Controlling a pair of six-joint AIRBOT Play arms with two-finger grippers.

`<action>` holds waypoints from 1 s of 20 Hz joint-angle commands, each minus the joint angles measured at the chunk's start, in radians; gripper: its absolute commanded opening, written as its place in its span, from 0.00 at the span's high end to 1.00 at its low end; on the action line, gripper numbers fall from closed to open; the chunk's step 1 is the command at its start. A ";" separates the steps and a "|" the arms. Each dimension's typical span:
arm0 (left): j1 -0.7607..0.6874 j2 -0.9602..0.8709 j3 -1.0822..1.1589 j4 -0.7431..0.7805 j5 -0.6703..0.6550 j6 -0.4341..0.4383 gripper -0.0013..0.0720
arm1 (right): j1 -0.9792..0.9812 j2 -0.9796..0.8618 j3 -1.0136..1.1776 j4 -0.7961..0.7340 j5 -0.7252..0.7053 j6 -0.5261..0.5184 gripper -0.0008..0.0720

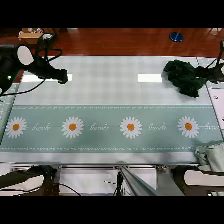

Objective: Fold the shirts.

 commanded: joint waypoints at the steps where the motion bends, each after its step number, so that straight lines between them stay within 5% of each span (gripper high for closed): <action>1: 0.000 0.000 0.000 0.004 -0.026 -0.001 0.02 | -0.053 -0.076 0.001 0.085 -0.039 0.008 0.15; 7: -0.001 0.000 0.000 -0.032 -0.026 -0.001 0.02 | -0.053 -0.180 0.001 0.227 -0.121 0.008 0.19; 9: -0.001 0.000 0.000 -0.039 -0.027 -0.001 0.02 | -0.053 -0.217 0.001 0.283 -0.123 0.008 0.50; 10: 0.000 0.001 0.000 -0.038 -0.027 -0.001 0.02 | -0.053 -0.224 0.001 0.308 -0.124 0.008 0.84; 11: -0.001 0.002 0.001 -0.038 -0.027 -0.001 0.02 | -0.053 -0.219 0.001 0.332 -0.135 0.007 0.95; 20: -0.002 0.052 0.266 -0.091 -0.173 -0.001 0.02 | -0.053 0.284 0.001 0.392 -0.174 -0.195 0.95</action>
